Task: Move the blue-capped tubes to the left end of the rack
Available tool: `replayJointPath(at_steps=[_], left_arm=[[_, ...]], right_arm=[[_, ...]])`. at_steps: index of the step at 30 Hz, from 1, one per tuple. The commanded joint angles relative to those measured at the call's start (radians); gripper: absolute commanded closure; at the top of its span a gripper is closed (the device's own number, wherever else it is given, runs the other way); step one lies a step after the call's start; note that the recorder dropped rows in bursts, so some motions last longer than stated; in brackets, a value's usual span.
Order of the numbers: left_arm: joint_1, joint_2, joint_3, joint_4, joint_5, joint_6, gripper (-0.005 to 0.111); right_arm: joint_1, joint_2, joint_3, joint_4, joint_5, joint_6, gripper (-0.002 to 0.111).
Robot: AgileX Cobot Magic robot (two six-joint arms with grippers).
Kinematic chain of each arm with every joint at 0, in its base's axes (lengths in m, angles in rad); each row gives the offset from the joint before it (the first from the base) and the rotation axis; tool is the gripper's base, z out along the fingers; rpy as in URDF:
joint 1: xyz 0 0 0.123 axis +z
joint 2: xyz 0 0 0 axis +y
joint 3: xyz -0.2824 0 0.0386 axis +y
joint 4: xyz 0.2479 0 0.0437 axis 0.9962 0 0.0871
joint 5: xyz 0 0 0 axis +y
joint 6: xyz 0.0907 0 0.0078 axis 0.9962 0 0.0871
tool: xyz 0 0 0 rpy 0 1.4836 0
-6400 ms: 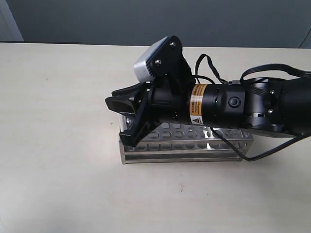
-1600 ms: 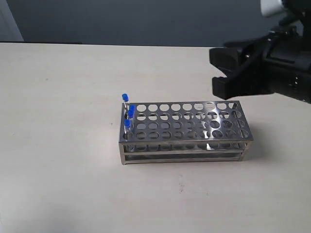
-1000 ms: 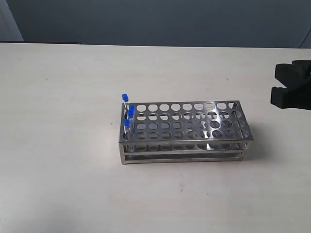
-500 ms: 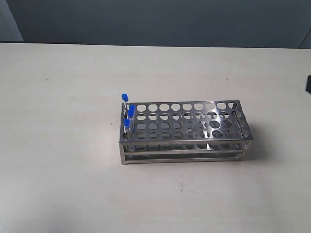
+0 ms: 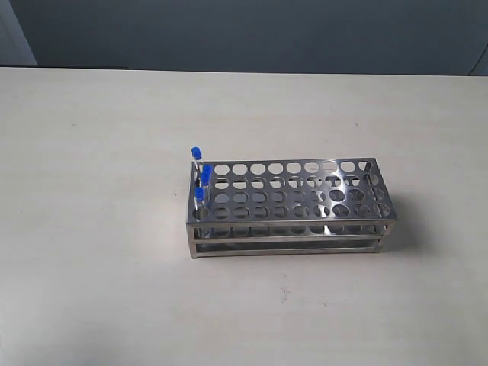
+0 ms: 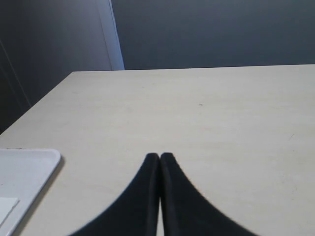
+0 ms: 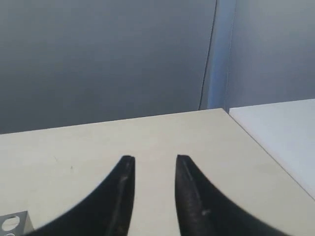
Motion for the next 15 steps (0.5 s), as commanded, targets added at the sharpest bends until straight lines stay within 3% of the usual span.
replayJointPath(at_steps=[1, 15], left_arm=[[0.002, -0.006, 0.002, -0.002, -0.002, -0.005, 0.106], [0.002, -0.006, 0.002, -0.002, -0.002, -0.005, 0.106]], right_arm=[[-0.009, -0.087, 0.029, 0.039, 0.004, -0.004, 0.079], [-0.013, -0.256, 0.191, 0.16, -0.015, -0.006, 0.079]])
